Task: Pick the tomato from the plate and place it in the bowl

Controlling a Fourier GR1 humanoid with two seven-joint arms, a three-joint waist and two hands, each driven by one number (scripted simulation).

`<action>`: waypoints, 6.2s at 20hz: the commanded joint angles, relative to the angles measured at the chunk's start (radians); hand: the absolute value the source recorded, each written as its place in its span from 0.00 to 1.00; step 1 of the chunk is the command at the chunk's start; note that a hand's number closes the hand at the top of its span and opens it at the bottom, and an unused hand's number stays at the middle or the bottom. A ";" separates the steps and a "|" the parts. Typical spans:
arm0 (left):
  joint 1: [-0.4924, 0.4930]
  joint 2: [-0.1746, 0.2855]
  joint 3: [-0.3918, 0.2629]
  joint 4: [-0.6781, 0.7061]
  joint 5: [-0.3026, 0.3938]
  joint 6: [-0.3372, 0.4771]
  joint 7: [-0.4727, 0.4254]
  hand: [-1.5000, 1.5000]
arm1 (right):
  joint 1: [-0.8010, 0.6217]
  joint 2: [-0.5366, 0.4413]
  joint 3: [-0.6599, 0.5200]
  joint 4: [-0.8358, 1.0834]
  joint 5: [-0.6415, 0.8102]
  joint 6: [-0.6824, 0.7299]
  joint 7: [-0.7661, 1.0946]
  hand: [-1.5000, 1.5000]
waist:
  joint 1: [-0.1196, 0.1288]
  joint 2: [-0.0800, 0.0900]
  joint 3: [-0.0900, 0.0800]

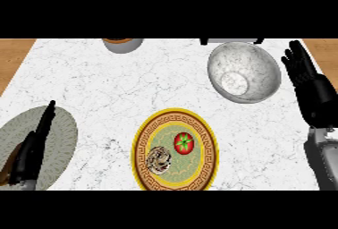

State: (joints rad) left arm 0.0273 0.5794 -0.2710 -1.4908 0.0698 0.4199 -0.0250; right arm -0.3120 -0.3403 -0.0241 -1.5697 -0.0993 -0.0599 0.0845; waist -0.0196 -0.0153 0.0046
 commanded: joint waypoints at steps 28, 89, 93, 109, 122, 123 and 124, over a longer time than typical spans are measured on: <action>-0.262 -0.087 0.050 -0.081 0.035 -0.051 0.180 0.50 | -0.313 -0.128 0.355 0.362 0.332 0.591 -0.545 0.00 | 0.033 0.011 -0.005; -0.256 -0.322 0.234 -0.080 -0.194 -0.242 0.184 0.50 | -0.271 0.338 0.406 0.618 0.953 0.333 -0.176 1.00 | 0.052 0.019 -0.005; -0.281 -0.315 0.236 -0.085 -0.180 -0.257 0.203 0.50 | -0.319 0.340 0.302 0.632 0.923 0.213 0.092 1.00 | 0.072 0.019 -0.005; -0.353 -0.332 0.226 -0.048 -0.181 -0.268 0.224 0.50 | -0.708 0.340 0.492 0.551 0.964 -0.472 1.041 1.00 | 0.103 0.011 -0.009; -0.251 -0.321 0.259 -0.074 -0.191 -0.254 0.165 0.50 | -0.717 0.340 0.375 0.680 1.145 -0.721 1.087 1.00 | 0.032 0.017 -0.005; -0.273 -0.326 0.253 -0.087 -0.195 -0.249 0.203 0.50 | -0.715 0.328 0.345 0.761 1.151 -0.761 1.034 1.00 | 0.043 0.023 -0.004; -0.275 -0.304 0.279 -0.071 -0.177 -0.270 0.188 0.50 | -0.705 0.305 0.326 0.736 1.148 -0.747 1.019 1.00 | 0.032 0.019 -0.005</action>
State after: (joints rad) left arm -0.2453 0.2612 -0.0131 -1.5629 -0.1188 0.1627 0.1595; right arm -1.0337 -0.0172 0.3677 -0.8831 1.0130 -0.6872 1.0378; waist 0.0262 0.0022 -0.0007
